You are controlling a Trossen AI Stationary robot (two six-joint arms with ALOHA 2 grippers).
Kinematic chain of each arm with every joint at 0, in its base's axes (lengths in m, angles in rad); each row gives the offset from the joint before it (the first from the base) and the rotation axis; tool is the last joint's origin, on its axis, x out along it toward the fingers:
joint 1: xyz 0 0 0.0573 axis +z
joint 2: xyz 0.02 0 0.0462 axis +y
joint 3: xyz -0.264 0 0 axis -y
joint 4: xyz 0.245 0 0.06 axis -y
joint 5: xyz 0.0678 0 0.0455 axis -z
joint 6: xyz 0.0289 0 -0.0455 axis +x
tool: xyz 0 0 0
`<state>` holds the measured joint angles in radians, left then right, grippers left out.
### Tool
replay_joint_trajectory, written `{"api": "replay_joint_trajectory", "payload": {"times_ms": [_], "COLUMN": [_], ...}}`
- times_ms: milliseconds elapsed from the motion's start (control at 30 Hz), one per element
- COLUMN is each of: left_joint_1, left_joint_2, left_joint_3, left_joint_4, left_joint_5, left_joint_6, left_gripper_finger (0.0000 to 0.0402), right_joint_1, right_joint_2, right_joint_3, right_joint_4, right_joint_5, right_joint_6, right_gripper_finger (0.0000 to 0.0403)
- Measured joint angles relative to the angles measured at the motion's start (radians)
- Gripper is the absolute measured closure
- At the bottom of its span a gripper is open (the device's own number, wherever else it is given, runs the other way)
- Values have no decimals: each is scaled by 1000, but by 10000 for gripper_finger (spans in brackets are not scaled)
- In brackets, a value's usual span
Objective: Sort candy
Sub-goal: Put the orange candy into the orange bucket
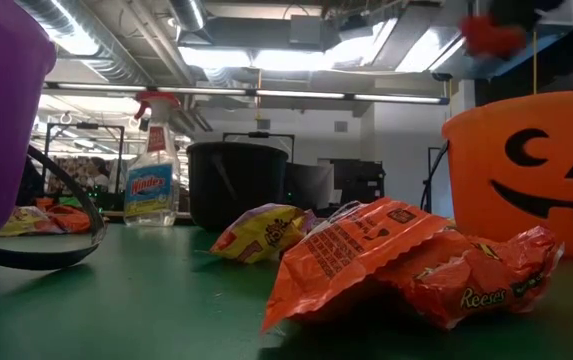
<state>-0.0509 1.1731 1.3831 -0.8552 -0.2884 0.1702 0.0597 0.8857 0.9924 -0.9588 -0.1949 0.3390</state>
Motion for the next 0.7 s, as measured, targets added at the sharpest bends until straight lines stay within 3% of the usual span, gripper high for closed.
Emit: {"api": "replay_joint_trajectory", "payload": {"times_ms": [133, 400, 700], "left_joint_1": [0, 0, 0], "left_joint_2": [-38, -183, -319], "left_joint_3": [-57, -235, -351], "left_joint_4": [8, 76, 142], "left_joint_5": [-11, -18, -19], "left_joint_6": [-20, -113, -152], "left_gripper_finger": [208, 208, 208], "right_joint_1": [0, 0, 0], "right_joint_2": [33, 82, 136], "right_joint_3": [-8, -65, -83], "right_joint_4": [-139, -155, -121], "right_joint_5": [1, 2, 60], "right_joint_6": [78, 100, 70], "right_gripper_finger": [357, 351, 267]}}
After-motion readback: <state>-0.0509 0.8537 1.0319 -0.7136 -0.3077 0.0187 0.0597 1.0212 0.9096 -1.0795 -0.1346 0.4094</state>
